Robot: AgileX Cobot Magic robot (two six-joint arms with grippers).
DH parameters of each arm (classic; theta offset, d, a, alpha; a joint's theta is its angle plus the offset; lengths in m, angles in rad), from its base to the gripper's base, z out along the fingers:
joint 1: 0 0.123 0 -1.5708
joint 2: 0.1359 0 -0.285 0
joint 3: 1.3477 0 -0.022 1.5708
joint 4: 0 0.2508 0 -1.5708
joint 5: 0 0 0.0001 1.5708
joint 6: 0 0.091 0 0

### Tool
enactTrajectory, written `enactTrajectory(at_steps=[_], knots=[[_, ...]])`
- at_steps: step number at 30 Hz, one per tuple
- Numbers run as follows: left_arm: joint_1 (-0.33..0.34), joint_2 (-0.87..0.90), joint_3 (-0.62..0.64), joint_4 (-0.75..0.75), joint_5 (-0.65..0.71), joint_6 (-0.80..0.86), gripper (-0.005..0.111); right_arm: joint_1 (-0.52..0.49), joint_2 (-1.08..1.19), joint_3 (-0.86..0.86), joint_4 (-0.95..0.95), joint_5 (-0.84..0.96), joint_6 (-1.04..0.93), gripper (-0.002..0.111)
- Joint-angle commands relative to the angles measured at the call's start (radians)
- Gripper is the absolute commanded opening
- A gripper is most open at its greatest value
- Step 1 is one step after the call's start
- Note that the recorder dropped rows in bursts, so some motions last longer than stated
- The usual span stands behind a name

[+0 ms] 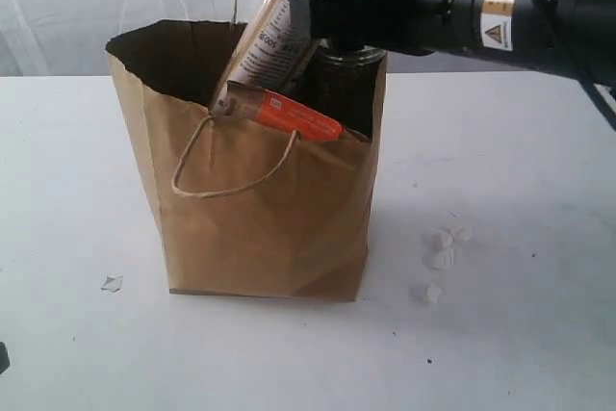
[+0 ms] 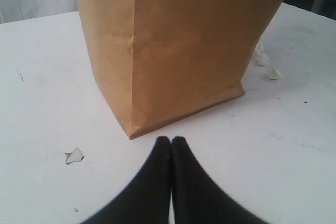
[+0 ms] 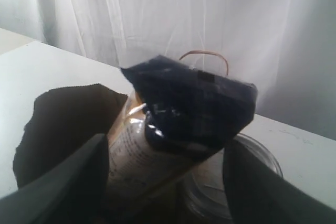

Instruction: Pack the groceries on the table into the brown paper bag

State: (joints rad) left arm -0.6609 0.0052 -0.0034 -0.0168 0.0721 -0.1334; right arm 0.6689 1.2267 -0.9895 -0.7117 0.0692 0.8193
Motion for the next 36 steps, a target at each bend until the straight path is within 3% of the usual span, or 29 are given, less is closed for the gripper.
enactTrajectory(at_steps=[1, 18, 24, 36], knots=[[0.000, -0.005, 0.003, -0.008, 0.003, 0.002, 0.000, 0.000, -0.032, 0.003, -0.001, 0.061, -0.011, 0.059], [0.000, -0.005, 0.003, -0.008, 0.003, 0.002, 0.000, 0.000, -0.038, 0.003, 0.053, 0.112, -0.011, 0.059], [0.000, -0.005, 0.003, -0.008, 0.003, 0.002, 0.000, 0.000, -0.043, 0.005, 0.053, 0.158, -0.015, 0.064], [0.000, -0.005, 0.003, -0.008, 0.003, 0.002, 0.000, 0.000, -0.153, 0.117, 0.055, 0.219, -0.034, 0.064]])
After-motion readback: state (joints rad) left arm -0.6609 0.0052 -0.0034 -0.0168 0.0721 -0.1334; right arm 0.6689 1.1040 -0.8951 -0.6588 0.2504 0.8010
